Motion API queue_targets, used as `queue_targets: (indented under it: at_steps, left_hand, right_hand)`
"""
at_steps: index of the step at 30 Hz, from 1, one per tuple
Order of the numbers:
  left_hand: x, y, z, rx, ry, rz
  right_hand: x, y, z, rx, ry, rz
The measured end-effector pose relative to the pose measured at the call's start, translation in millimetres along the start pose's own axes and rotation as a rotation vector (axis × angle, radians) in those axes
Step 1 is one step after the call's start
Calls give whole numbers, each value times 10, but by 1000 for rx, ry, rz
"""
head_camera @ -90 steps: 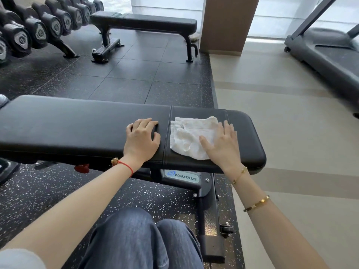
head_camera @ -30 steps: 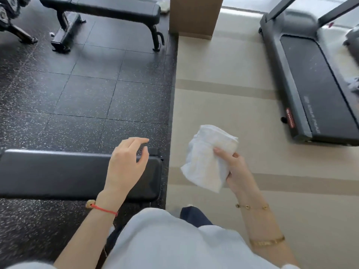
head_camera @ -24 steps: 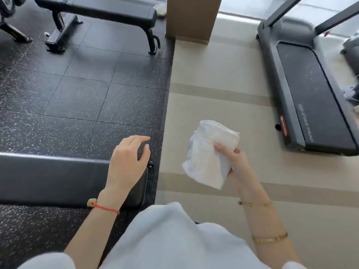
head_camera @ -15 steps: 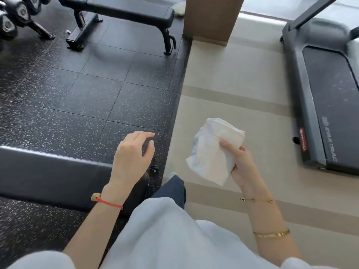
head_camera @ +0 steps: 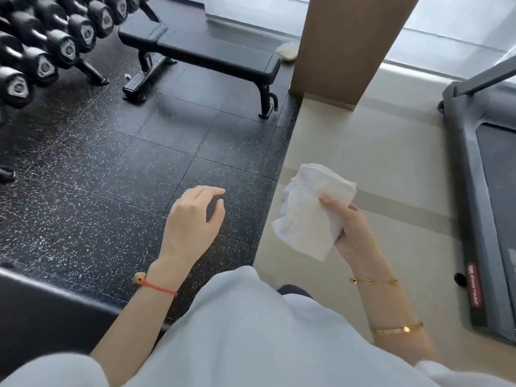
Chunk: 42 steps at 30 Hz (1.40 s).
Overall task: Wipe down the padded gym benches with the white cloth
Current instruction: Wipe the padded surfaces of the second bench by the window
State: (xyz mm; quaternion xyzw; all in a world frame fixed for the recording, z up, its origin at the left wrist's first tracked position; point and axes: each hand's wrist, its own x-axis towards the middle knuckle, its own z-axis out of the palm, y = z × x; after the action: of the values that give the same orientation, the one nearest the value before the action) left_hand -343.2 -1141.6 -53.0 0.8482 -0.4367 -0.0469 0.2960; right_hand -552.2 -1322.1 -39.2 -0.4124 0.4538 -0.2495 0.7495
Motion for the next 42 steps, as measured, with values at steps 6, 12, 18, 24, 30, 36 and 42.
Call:
queue_targets:
  at_steps: [6,12,18,24,30,36,42]
  left_hand:
    - [1028,-209,38,8,26,-79]
    - [2220,-564,183,17,48,-134]
    - [3705,-928,138,30,71,-166]
    - [5207,-1236,-36,52,118,-146]
    - [6357,-1553,-47,30,129,-148]
    - [7559,-2079,62,12,80,-110]
    - [8804,-2582,64,8,30,10]
  right_hand:
    - [1023,-346,471,19,4,50]
    - [2199,-640,991,11,-11,98]
    - [3542,-1255,1602,34,-50,157]
    - [4759,-2022,2408,9,-129,146]
    - [5688,-2413,3124,-18,-177,131]
    - [6656,-2592,3741,7,-87,148]
    - [7556,-2811,4353,31,7,104]
